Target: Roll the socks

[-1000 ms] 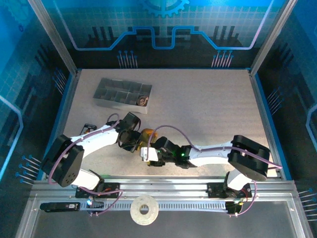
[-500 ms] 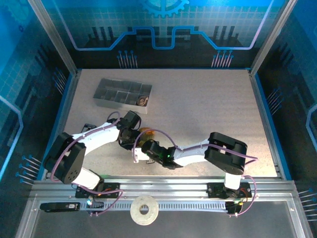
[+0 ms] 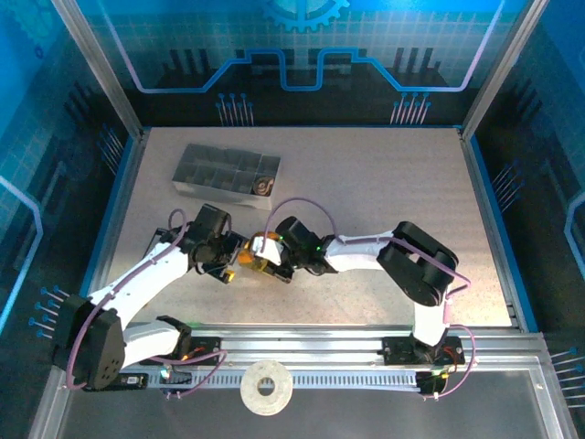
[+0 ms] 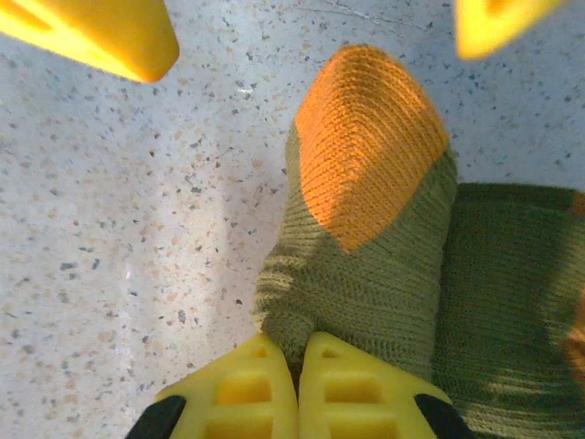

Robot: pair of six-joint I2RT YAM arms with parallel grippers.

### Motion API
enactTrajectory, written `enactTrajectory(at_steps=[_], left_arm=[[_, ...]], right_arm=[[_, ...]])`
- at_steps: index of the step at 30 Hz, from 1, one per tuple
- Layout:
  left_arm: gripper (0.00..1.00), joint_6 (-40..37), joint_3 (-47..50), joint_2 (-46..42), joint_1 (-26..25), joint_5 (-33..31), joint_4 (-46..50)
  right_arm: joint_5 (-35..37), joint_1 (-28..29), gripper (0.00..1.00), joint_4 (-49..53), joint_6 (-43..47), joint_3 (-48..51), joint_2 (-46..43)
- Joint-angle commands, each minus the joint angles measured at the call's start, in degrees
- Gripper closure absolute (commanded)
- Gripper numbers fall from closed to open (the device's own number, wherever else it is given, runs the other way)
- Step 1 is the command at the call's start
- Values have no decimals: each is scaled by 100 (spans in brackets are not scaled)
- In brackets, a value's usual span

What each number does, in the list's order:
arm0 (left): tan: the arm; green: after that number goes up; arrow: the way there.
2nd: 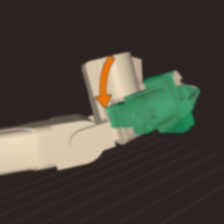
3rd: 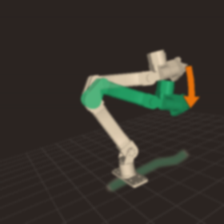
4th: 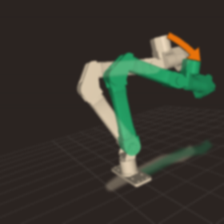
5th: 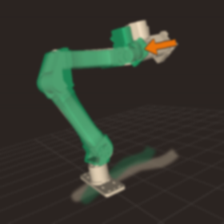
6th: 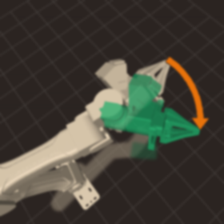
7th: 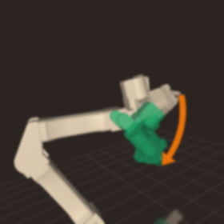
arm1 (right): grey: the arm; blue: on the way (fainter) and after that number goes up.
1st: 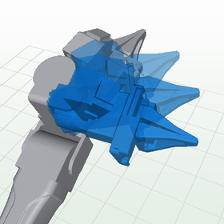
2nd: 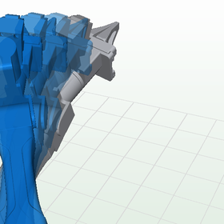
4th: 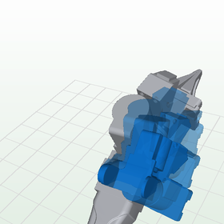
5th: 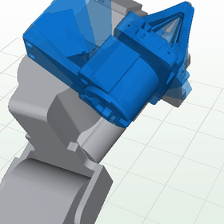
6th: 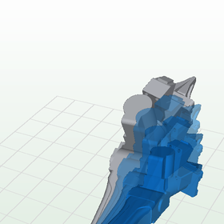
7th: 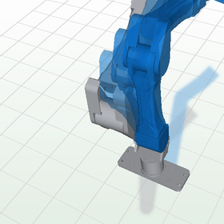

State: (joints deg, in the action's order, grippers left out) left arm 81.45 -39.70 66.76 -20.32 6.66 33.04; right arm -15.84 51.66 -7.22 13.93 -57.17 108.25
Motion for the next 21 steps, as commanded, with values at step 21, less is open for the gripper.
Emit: enactTrajectory(at_steps=[21], left_arm=[[47,74,661,1366,-535,-113,-1793]], right_arm=[[-2641,-1045,100,2139,-1396,-603,1430]])
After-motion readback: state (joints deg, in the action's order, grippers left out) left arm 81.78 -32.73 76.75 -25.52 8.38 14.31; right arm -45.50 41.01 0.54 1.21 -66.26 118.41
